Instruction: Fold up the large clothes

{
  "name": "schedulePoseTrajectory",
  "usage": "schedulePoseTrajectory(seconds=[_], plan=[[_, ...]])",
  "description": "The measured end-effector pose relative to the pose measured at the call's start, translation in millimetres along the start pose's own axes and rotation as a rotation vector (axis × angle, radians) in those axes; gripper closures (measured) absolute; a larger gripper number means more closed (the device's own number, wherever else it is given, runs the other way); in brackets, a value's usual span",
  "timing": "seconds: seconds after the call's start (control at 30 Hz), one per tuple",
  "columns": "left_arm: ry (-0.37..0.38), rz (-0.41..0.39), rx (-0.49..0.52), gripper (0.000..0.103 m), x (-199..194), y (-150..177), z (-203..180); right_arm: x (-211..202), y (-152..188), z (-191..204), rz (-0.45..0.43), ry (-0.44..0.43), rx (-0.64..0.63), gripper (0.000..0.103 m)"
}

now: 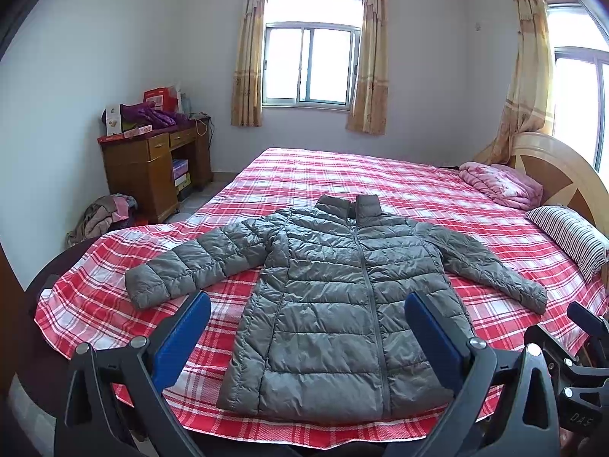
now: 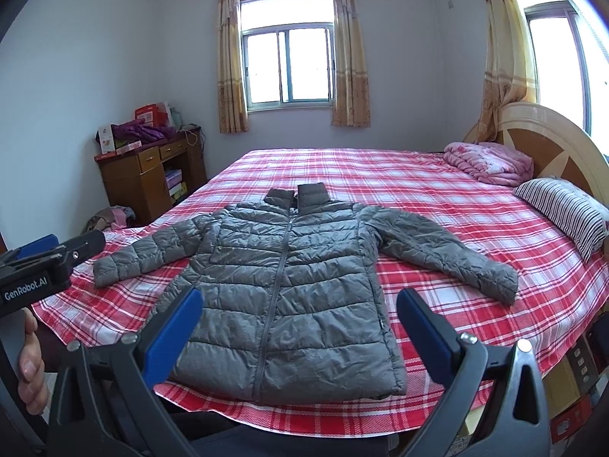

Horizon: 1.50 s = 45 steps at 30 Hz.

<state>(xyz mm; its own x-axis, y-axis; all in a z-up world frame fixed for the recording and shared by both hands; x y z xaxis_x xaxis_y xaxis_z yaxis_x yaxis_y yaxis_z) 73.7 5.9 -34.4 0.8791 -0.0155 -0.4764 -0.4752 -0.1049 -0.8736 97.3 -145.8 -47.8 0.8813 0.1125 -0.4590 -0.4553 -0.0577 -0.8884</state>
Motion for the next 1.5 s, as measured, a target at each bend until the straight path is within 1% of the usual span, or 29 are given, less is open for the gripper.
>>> schedulePoseTrajectory(seconds=[0.13, 0.33, 0.67, 1.5], plan=[[-0.001, 0.0, 0.002, 0.001, 0, 0, 1, 0, 1, 1, 0.0, 0.017, -0.014, 0.0], [-0.005, 0.009, 0.033, 0.001, 3, 2, -1, 1, 1, 0, -0.001, 0.034, -0.029, 0.0], [-0.014, 0.017, 0.048, 0.001, 8, 6, -1, 2, 1, -2, 0.001, 0.036, -0.028, 0.0], [-0.003, 0.026, 0.055, 0.001, 10, 9, -3, 4, 2, -3, 0.002, 0.034, -0.029, 0.0]])
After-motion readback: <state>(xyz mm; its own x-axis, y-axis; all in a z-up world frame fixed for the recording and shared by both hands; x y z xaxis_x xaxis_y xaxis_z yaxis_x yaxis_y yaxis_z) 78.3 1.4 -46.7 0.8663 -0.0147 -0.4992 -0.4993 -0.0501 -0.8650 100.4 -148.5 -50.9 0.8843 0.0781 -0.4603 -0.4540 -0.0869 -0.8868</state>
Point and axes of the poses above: each gripper's, at about its wrist camera, not at the fingertips, and x roughly the way its jaws point, z to its left, y to its underside, the point moved 9 cm from there along x, roughly the way its jaws point, and after that the axes turned 2 degrees about -x, right-handed, at the moved point
